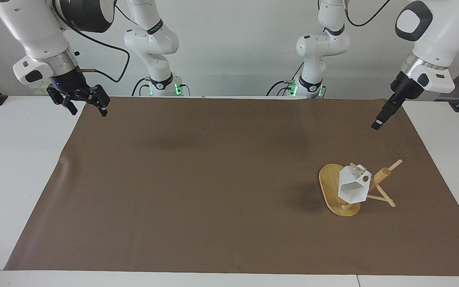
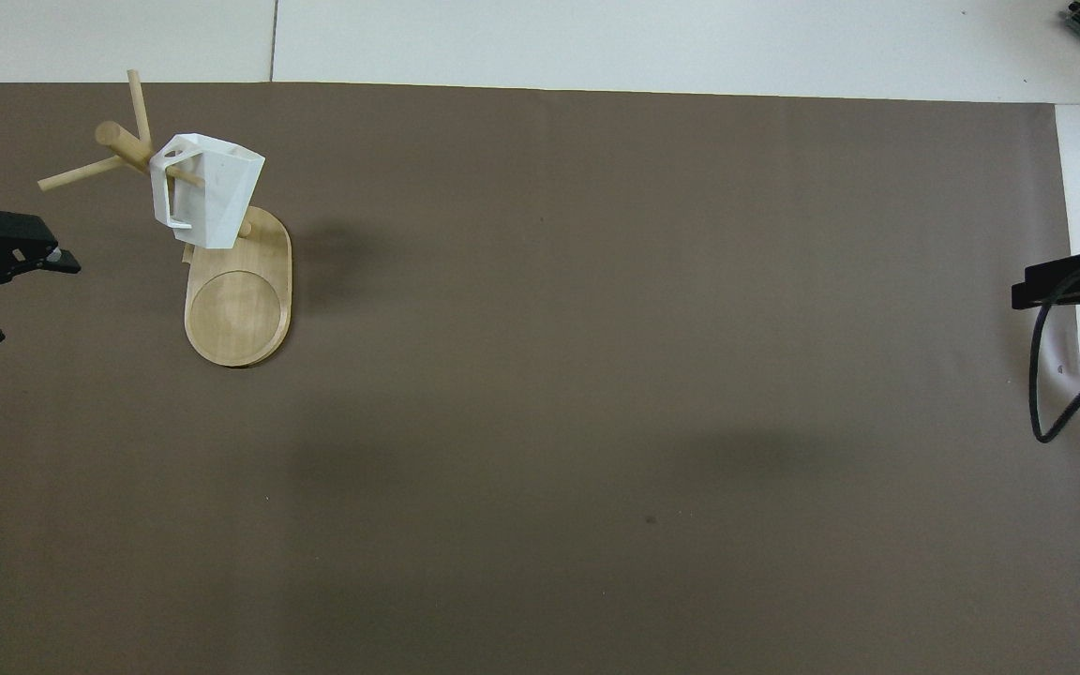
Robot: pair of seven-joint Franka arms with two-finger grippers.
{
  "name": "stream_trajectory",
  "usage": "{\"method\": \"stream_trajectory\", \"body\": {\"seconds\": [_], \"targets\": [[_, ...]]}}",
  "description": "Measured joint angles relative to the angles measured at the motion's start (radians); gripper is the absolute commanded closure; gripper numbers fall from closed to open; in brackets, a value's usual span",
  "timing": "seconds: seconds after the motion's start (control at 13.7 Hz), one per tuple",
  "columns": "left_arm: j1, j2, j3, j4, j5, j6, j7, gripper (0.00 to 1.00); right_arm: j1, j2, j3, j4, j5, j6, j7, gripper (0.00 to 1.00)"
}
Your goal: Hang cup on rack
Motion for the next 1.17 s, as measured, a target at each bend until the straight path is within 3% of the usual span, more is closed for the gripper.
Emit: {"method": "stream_trajectory", "body": {"seconds": [0.44, 0.88, 1.17], "targets": [[-0.099, -0.029, 0.049, 0.019, 0.148, -0.084, 0.457, 0.00, 0.000, 0.000, 0.002, 0.000, 0.000, 0.000, 0.000, 0.00], [-0.119, 0.004, 0.046, 0.154, 0.179, -0.238, 0.520, 0.00, 0.000, 0.000, 0.002, 0.000, 0.000, 0.000, 0.000, 0.00], [-0.120, 0.015, 0.044, 0.183, 0.144, -0.252, 0.520, 0.00, 0.000, 0.000, 0.002, 0.000, 0.000, 0.000, 0.000, 0.00]]}}
